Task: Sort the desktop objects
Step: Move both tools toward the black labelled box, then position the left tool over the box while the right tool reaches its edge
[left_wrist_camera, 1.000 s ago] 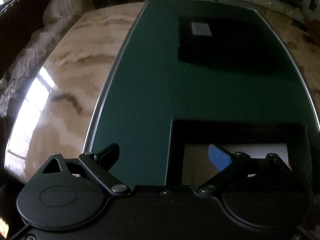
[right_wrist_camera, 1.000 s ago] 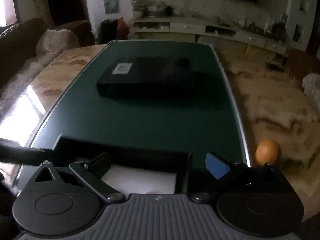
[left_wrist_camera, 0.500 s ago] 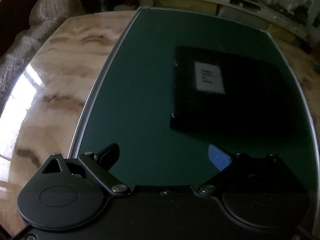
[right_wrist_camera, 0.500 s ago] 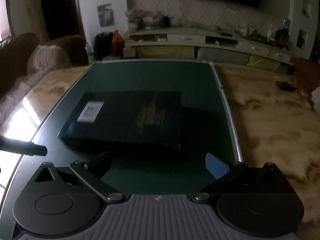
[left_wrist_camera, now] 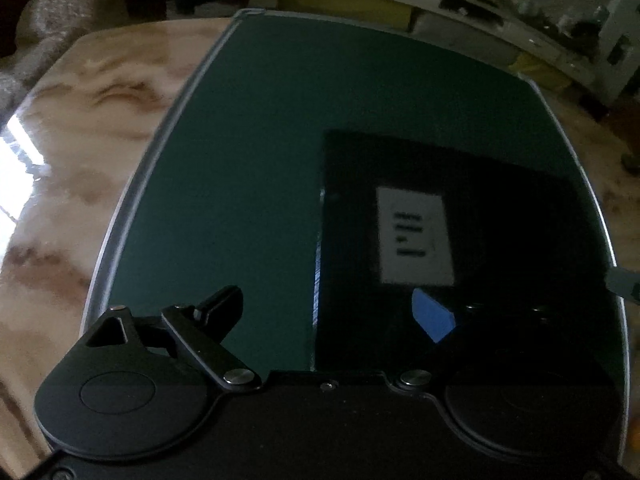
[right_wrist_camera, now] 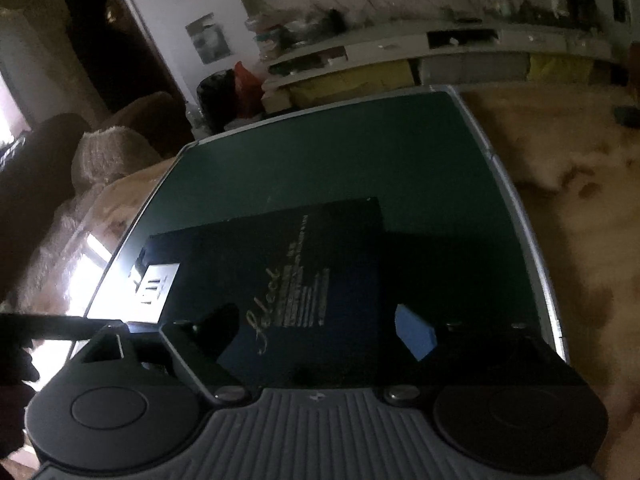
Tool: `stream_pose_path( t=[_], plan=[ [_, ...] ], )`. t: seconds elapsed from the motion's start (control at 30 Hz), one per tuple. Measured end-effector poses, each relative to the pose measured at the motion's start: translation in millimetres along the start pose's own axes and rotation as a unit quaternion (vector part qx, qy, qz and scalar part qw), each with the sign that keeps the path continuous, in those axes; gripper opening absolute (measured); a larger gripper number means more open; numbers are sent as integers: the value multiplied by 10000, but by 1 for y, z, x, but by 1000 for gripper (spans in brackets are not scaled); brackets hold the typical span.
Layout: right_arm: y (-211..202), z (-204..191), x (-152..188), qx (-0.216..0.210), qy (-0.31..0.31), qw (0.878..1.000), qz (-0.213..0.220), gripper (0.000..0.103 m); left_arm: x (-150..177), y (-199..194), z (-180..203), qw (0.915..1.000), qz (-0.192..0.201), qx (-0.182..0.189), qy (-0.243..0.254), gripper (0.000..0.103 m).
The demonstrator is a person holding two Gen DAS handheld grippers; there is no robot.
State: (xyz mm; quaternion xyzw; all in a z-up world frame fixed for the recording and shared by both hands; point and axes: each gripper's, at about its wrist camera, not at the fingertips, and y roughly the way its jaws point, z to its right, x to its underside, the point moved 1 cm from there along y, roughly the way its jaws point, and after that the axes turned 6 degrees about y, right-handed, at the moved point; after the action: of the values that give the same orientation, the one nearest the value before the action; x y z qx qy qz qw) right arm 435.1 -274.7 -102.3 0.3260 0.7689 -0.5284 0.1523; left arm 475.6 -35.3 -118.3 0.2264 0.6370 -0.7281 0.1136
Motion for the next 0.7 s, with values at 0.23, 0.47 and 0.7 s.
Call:
stream_pose_path(
  t=[0.23,0.47,0.7],
  plan=[
    [21,3,-4,-49,34,10000,-45,88,-6,13,9,9997,-4,176,191,91],
    [32,4,-5,16,-70,10000,-54,86,-13,21,8,9987,-5,494,142,82],
    [40,7,-4,98,-3,9999,-75,78,-18,23,12,9983,-64,519,244,81]
  ],
)
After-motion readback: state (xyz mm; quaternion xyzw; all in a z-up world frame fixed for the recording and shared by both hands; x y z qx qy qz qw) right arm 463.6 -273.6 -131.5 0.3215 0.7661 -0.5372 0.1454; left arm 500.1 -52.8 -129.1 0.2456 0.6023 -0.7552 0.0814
